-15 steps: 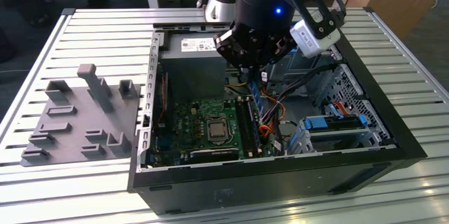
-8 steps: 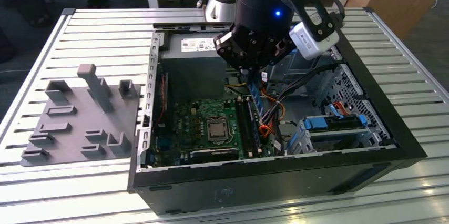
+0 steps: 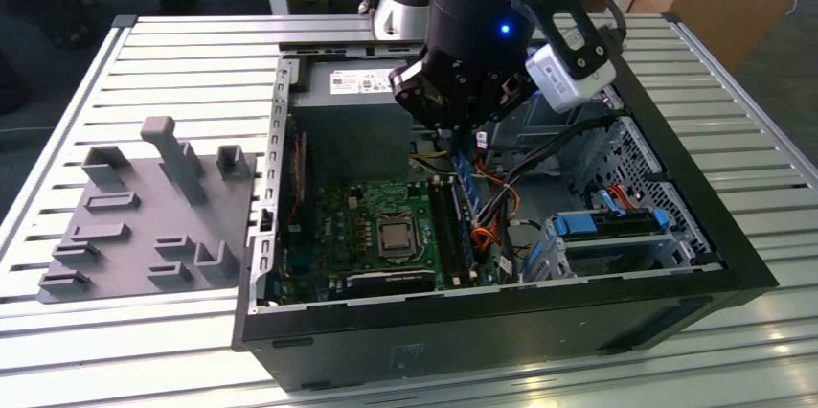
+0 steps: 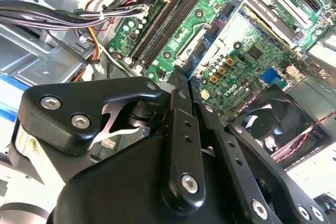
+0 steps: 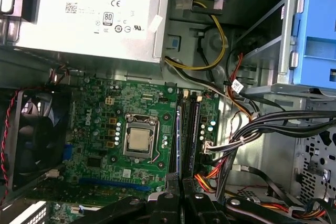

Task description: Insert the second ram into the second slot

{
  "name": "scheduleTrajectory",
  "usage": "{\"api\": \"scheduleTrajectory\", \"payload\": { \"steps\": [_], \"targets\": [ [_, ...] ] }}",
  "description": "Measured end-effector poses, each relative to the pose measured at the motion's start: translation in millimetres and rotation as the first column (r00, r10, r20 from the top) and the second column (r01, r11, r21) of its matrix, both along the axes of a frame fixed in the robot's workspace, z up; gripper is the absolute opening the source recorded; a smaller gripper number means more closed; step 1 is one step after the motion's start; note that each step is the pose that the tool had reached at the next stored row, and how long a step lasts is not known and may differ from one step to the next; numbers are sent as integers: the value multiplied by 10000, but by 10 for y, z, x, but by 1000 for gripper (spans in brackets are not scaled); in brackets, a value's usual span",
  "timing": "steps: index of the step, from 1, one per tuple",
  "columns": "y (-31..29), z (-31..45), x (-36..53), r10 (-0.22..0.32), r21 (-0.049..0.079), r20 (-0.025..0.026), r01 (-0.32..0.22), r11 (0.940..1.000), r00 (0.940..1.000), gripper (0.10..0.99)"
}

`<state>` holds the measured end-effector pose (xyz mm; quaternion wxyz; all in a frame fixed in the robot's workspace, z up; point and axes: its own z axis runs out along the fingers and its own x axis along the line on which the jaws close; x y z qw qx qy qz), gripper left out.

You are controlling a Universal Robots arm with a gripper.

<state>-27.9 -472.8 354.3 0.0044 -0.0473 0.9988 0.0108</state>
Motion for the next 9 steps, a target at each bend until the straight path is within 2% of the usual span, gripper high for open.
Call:
{"api": "scheduleTrajectory", "payload": {
  "steps": [9],
  "targets": [
    [0, -35, 0, 0, -19, 0, 0, 10000, 10000, 137]
  ]
}}
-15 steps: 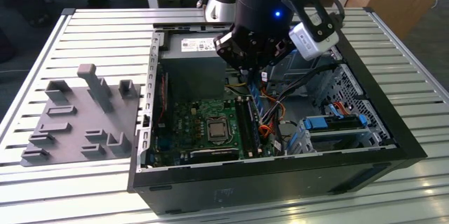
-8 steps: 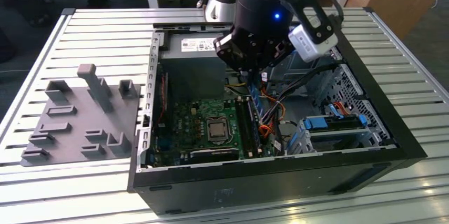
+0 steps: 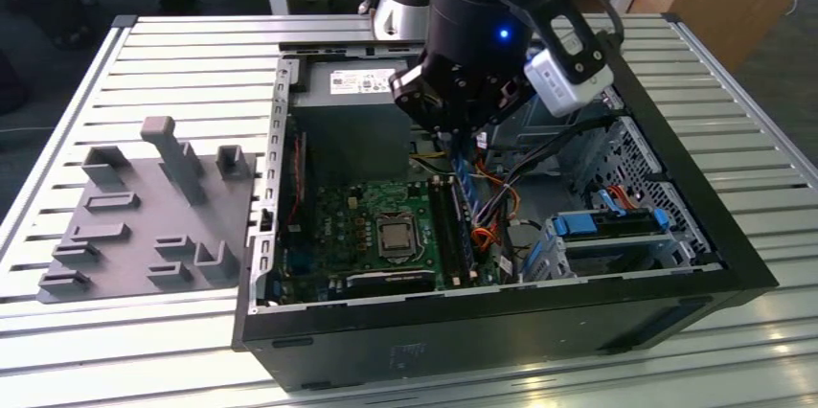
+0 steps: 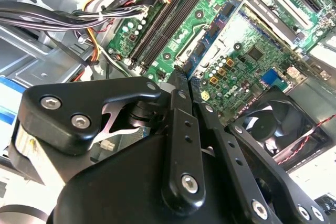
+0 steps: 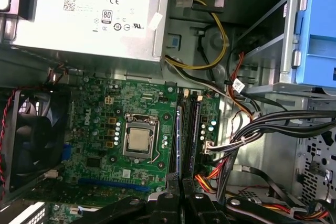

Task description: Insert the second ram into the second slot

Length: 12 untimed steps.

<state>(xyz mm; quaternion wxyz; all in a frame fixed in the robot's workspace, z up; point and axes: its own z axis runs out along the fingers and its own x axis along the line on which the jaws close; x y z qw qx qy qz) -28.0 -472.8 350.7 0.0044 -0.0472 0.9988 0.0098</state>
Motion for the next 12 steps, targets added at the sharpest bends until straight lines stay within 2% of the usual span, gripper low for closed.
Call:
{"api": "scheduleTrajectory", "payload": {
  "steps": [12],
  "targets": [
    [0, -35, 0, -8, -20, 0, 8, 10000, 10000, 137]
  ]
}}
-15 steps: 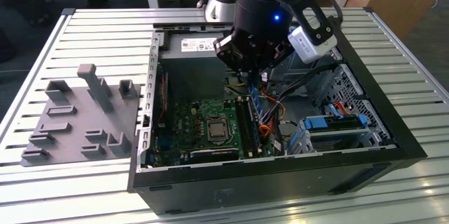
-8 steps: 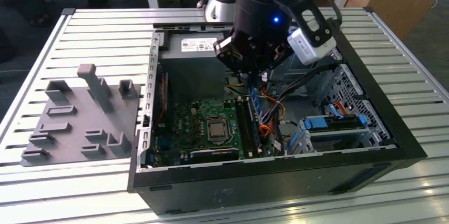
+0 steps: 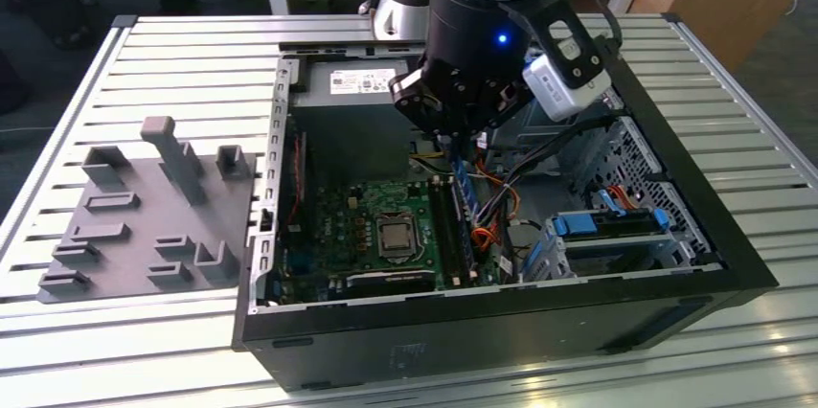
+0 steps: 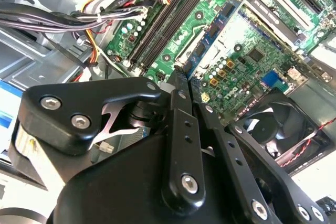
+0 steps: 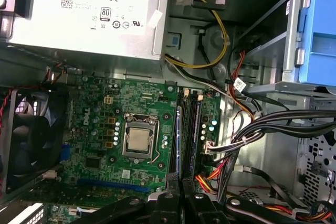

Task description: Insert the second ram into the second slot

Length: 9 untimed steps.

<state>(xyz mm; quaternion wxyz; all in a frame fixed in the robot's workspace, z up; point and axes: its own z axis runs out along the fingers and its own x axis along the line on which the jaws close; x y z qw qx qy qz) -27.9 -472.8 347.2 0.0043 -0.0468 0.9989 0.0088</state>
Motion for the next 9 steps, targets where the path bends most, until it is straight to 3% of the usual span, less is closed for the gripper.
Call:
{"api": "scheduleTrajectory", "payload": {
  "steps": [9],
  "targets": [
    [0, -7, -1, -479, 0, 0, 479, 9989, 9989, 137]
  ]
}}
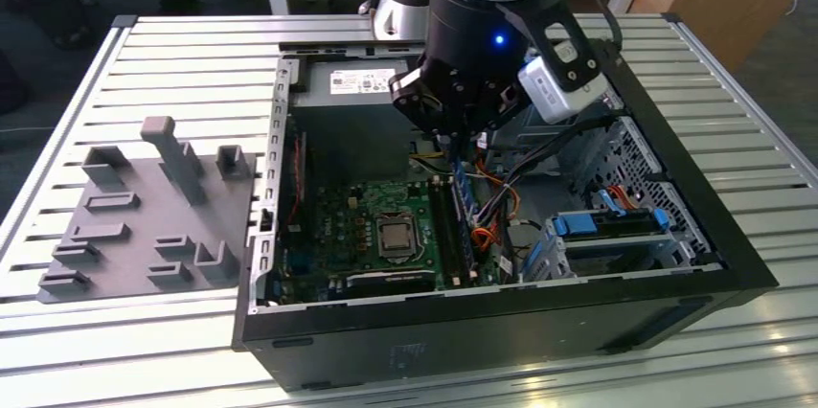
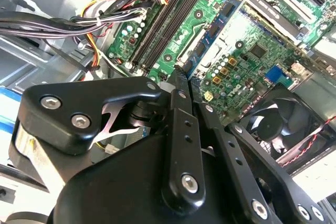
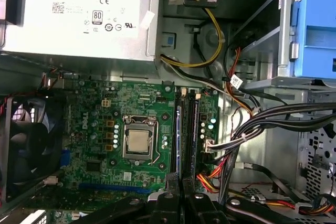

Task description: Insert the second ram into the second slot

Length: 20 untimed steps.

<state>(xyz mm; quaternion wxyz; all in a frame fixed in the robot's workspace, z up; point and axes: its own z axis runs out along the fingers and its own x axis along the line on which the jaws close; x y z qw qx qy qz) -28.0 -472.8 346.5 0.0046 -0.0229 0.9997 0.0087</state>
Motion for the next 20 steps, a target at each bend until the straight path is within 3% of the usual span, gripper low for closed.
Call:
{"api": "scheduleTrajectory", "payload": {
  "steps": [20],
  "targets": [
    [39, -72, 6, 0, -2, -1, 0, 10000, 10000, 137]
  ]
}}
